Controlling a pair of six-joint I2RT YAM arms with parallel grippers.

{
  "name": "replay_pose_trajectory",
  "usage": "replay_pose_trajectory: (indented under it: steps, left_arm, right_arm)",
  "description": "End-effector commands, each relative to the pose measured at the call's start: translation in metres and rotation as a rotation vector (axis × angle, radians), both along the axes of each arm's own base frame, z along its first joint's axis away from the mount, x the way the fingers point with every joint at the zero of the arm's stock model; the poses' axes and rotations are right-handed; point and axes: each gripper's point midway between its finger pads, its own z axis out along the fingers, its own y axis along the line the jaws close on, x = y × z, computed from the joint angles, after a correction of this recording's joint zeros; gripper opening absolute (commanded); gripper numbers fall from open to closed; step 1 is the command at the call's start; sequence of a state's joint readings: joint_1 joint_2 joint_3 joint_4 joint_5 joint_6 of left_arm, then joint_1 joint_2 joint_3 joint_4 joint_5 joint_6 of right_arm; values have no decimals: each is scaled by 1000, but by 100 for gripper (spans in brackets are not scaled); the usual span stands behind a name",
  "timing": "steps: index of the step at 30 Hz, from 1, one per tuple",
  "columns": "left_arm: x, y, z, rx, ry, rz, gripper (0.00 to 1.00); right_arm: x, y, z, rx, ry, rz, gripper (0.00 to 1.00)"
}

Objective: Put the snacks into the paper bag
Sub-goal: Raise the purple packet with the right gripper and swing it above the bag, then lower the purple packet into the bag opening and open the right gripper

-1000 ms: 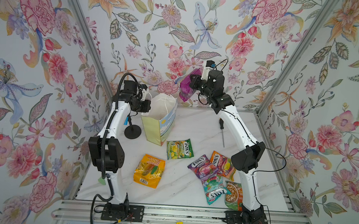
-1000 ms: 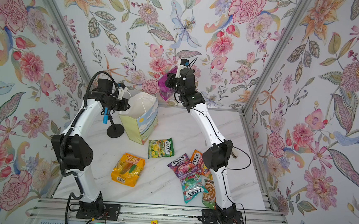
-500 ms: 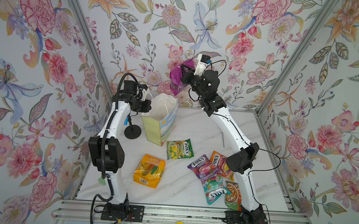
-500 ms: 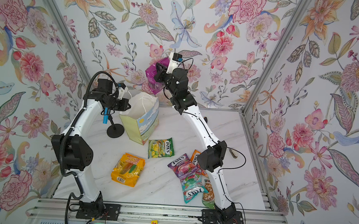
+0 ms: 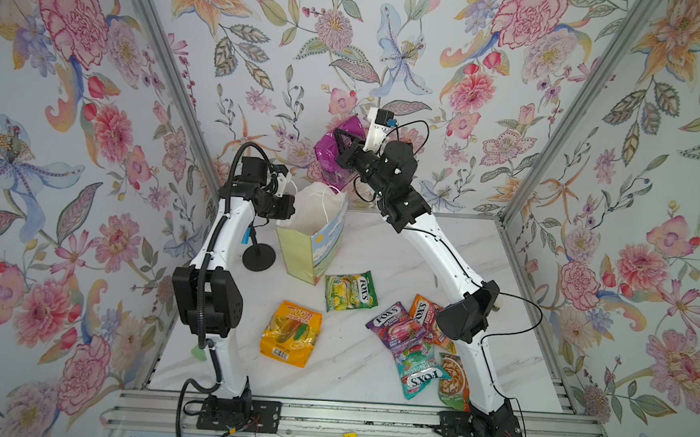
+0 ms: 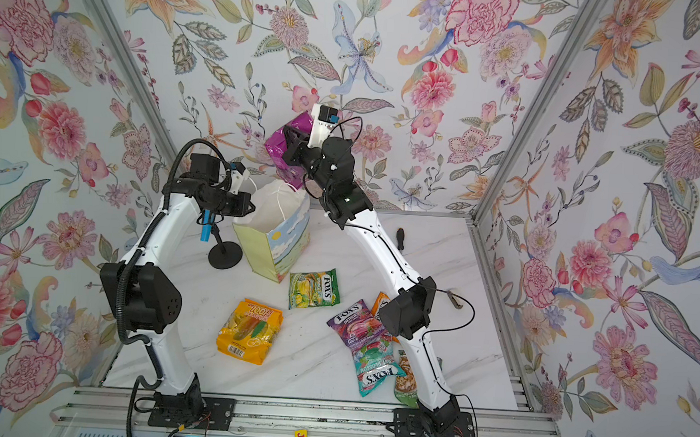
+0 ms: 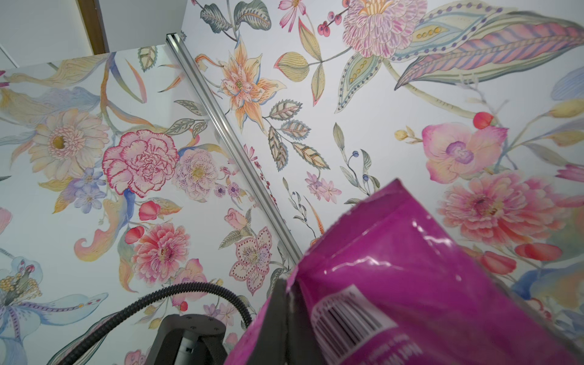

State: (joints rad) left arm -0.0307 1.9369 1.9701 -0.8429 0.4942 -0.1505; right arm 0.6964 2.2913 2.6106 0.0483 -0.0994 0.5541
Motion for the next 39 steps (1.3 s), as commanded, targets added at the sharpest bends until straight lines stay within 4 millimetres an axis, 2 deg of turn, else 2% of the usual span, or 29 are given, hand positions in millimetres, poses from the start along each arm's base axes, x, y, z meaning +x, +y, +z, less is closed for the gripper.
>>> replay_pose_trajectory:
  steps: [1,9,24,32,39]
  left_arm:
    - [-4,1,9,-23,-12,7,2]
    - [-5,2,9,-17,-11,8,2]
    - [-4,4,10,-12,-14,16,2]
    - [-4,5,10,-11,-13,17,2]
    - [-4,5,9,-10,-11,17,2]
  right_arm:
    - [-37,-2,54,95,-124,81,0]
    - [-52,15,44,71,-83,171,0]
    - [-65,24,18,10,8,243,0]
    - [-79,24,24,-3,9,278,0]
    - [-87,21,17,-28,32,285,0]
